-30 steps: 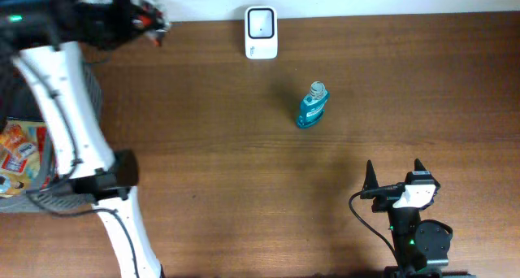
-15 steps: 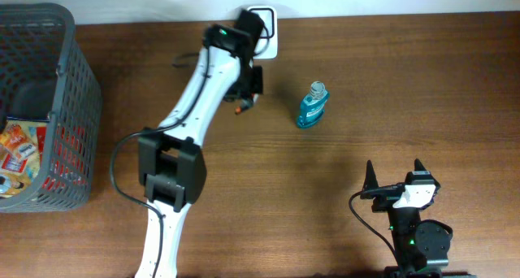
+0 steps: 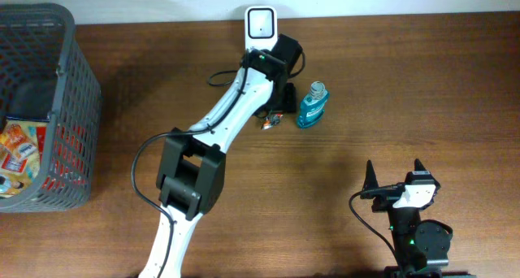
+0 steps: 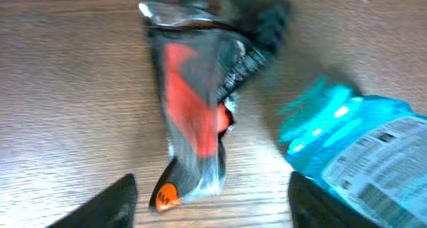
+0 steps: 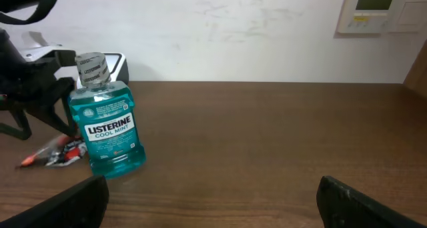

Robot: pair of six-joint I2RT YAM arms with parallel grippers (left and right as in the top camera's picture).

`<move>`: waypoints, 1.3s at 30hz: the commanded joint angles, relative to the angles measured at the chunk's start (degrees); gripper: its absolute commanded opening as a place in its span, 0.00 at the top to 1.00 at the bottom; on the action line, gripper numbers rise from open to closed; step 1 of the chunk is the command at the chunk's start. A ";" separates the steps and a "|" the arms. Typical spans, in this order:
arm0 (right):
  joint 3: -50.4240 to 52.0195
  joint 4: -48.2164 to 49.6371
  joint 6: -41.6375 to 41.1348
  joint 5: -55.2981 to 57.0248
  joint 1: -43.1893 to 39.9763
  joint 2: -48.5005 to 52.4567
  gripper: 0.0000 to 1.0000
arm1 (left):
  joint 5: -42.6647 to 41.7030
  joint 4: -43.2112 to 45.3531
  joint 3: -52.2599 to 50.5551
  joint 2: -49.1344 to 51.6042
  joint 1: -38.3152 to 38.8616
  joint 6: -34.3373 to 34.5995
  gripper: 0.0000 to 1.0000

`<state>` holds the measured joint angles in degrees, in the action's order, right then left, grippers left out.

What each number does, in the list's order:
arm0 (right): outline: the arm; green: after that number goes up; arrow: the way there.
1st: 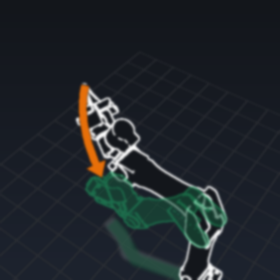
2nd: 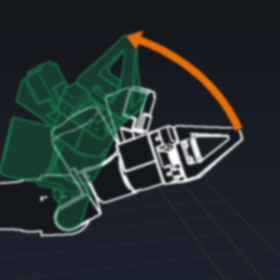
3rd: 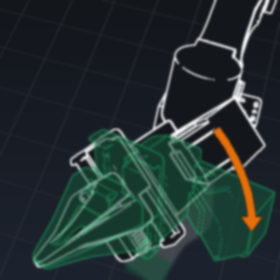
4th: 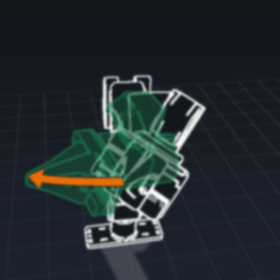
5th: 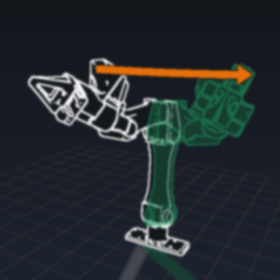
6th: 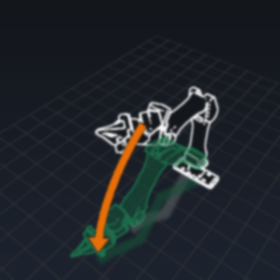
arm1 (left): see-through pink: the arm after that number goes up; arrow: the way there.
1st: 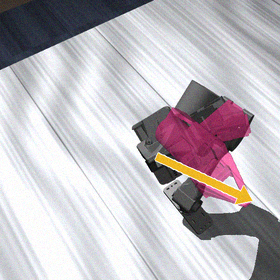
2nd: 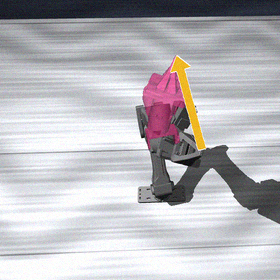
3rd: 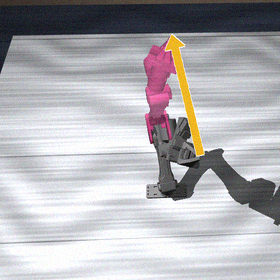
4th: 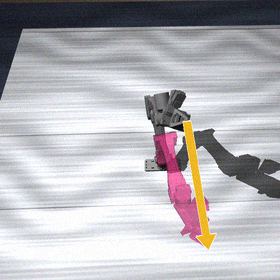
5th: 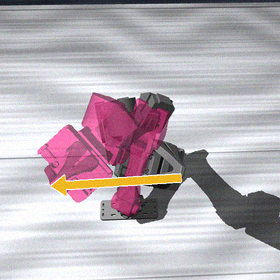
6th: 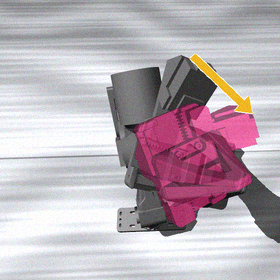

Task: Scan the item barcode
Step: 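Place the hex wrench pack left of the Listerine bottle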

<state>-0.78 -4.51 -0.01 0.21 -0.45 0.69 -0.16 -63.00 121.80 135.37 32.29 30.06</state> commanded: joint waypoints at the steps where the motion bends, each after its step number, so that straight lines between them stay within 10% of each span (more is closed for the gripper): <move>1: 0.46 -0.20 -0.46 0.46 -0.33 -0.33 0.02 | -0.48 0.24 0.33 -0.92 0.13 -0.46 0.27; 15: 0.46 -0.20 -0.46 0.46 -0.33 -0.33 0.02 | 11.23 -33.70 58.03 -2.34 -29.38 -10.86 0.24; 26: 0.46 -0.20 -0.46 0.46 -0.33 -0.33 0.02 | 3.85 -33.73 56.94 -3.74 -65.37 -13.05 0.22; 39: 0.46 -0.20 -0.46 0.46 -0.33 -0.33 0.02 | 8.59 -24.13 17.27 -3.72 -71.34 -13.00 0.27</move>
<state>-0.78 -4.51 -0.03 0.21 -0.45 0.69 7.49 -90.37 144.84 132.00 -38.92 16.25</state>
